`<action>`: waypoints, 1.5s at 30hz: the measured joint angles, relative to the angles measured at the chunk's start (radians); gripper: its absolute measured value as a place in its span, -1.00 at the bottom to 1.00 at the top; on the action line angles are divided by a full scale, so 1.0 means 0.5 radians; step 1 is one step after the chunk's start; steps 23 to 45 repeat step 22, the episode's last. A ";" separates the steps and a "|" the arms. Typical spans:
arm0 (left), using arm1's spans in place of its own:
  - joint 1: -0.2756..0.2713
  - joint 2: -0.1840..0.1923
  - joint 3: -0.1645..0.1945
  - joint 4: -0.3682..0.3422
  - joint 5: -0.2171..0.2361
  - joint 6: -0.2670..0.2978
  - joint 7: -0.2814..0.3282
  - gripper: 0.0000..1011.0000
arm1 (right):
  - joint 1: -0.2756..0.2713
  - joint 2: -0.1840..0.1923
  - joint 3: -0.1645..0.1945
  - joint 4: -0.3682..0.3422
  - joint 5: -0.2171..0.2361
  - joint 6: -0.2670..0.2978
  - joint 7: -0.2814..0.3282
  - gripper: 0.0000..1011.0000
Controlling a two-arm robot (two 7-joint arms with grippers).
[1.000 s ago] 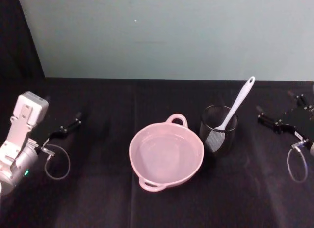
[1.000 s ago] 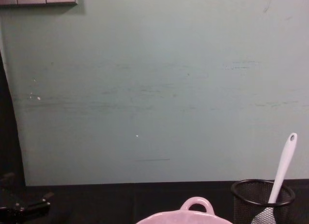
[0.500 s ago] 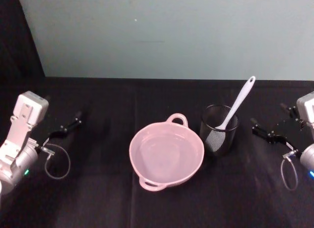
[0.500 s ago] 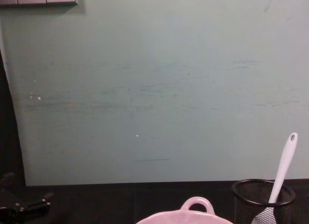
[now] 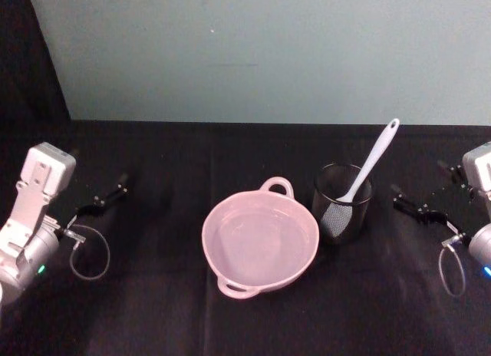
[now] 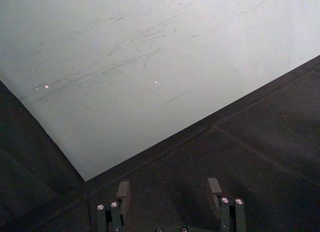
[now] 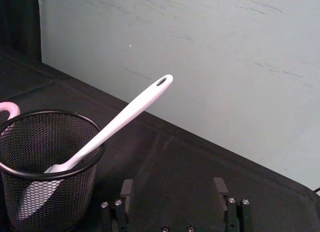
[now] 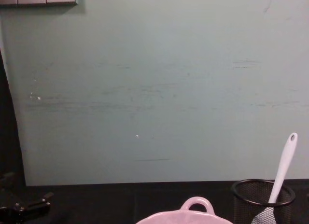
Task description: Use the one hand to pick up the spoon and stir the clear water in the bowl.
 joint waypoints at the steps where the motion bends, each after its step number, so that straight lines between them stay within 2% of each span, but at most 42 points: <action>1: 0.000 0.000 0.000 0.000 0.000 0.000 0.000 0.99 | 0.000 0.000 0.000 0.000 0.000 0.000 0.000 0.98; 45: 0.000 0.000 0.000 0.000 0.000 0.000 0.000 0.99 | 0.003 0.005 -0.005 -0.005 0.002 0.006 0.002 0.98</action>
